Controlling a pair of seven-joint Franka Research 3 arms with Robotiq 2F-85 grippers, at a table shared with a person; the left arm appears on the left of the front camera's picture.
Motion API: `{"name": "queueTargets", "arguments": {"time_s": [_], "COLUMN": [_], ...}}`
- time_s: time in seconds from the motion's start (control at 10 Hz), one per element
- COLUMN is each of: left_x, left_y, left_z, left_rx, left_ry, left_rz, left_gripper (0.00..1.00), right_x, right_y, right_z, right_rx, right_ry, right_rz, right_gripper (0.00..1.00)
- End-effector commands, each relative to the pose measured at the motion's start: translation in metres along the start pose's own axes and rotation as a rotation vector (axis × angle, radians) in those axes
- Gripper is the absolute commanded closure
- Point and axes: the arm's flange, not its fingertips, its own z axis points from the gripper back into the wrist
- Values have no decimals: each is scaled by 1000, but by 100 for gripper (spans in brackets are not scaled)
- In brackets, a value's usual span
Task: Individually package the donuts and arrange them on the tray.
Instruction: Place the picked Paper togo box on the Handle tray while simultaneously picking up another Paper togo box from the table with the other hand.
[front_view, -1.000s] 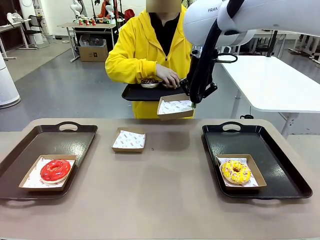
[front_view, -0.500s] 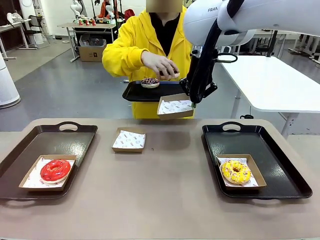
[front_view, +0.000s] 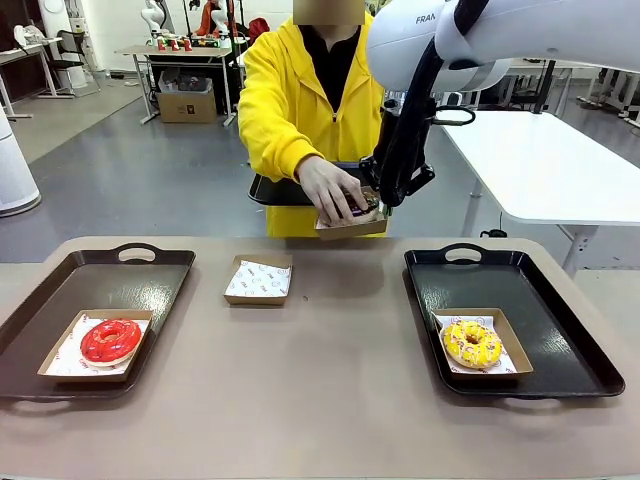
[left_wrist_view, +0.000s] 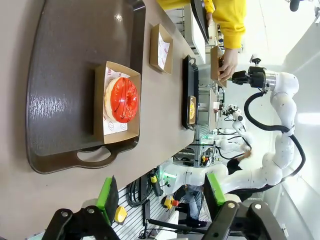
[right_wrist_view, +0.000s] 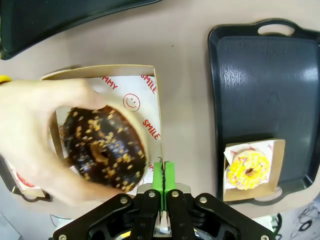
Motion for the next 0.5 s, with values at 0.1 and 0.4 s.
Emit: {"name": "queueTargets", "arguments": {"time_s": [0.1, 0.4], "left_x": [-2, -2], "left_y": [-2, -2], "left_z": [0, 0], "left_rx": [-21, -21], "left_ry": [-18, -18], "left_rz": [-11, -11], "left_gripper": [11, 11], "right_x": [-3, -3], "right_y": [-1, -1], "right_z": [0, 0], "right_rx": [7, 7], "right_ry": [7, 7], "right_rz": [-5, -5], "right_gripper": [100, 100]}}
